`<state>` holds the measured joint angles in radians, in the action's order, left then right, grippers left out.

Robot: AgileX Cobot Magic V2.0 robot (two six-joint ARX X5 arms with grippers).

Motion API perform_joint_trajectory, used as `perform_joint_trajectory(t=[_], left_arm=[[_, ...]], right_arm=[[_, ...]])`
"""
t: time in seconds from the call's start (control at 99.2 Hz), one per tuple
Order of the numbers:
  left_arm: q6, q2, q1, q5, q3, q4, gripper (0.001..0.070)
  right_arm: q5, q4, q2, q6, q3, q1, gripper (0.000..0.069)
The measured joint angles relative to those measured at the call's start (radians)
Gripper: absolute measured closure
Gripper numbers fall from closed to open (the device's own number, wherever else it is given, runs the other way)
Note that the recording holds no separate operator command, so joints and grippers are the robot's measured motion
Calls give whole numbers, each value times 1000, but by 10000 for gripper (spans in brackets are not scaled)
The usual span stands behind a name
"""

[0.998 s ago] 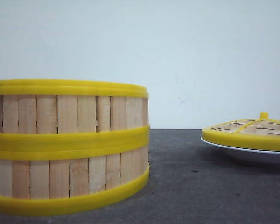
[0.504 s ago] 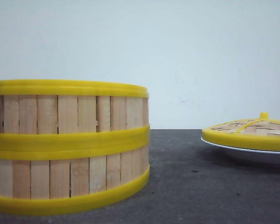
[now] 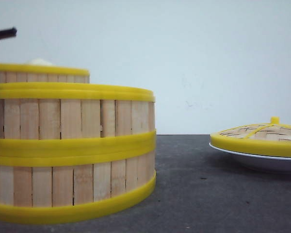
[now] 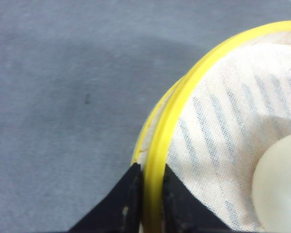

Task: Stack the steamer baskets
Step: 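Grasp the rim of the remaining bun basket with the left gripper and lift, then carry the basket with the left gripper above the two-basket stack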

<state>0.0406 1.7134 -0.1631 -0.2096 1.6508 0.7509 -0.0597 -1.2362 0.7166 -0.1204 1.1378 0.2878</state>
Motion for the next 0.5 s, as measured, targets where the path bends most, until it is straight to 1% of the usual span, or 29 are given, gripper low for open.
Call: perform_joint_trajectory(t=[0.151, 0.333, 0.504], left_arm=[[-6, -60, 36, -35, 16, 74, 686], [-30, -190, 106, -35, 16, 132, 686], [-61, -293, 182, -37, 16, 230, 686]], right_arm=[[0, 8, 0, 0, 0, 0, 348], [0, 14, 0, 0, 0, 0, 348], [0, 14, 0, 0, 0, 0, 348]])
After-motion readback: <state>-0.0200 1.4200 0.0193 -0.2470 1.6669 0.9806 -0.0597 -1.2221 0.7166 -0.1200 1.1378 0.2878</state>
